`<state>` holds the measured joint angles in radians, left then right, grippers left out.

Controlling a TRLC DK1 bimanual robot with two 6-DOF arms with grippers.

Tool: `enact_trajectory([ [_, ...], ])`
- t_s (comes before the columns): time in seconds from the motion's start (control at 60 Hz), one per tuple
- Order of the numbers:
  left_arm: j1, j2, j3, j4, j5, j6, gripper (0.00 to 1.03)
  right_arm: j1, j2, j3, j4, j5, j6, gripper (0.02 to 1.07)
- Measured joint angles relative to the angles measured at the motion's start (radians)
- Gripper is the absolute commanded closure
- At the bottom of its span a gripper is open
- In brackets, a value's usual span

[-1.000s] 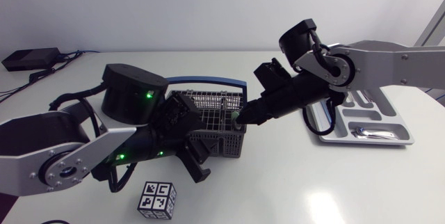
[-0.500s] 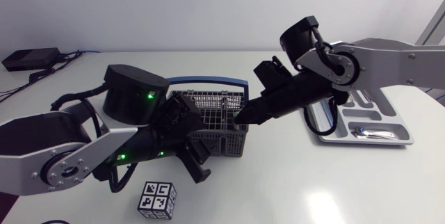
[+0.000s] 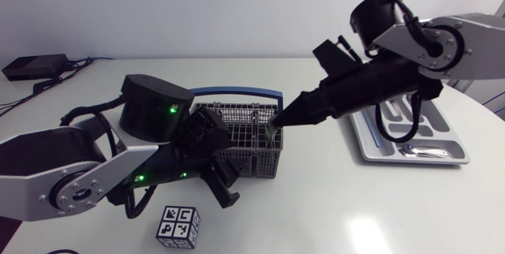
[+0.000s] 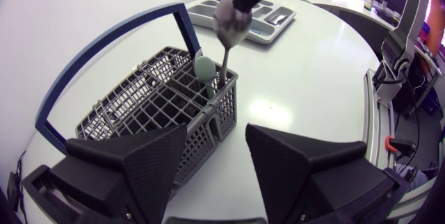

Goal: Transfer all utensils from the basket to the drawer tray.

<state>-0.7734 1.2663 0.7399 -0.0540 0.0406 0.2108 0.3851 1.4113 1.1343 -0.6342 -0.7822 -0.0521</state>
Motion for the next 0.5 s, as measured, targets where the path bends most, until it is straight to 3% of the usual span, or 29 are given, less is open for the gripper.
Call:
enact_trajectory([
  [0.283,0.000,0.000,0.000,-0.006,0.000,0.000,0.43,-0.081,-0.064,0.089,-0.112,-0.135,0.000,1.01],
  [0.5,0.003,0.000,0.000,-0.020,0.000,0.000,0.43,-0.231,-0.147,0.134,-0.202,-0.163,-0.007,1.01],
])
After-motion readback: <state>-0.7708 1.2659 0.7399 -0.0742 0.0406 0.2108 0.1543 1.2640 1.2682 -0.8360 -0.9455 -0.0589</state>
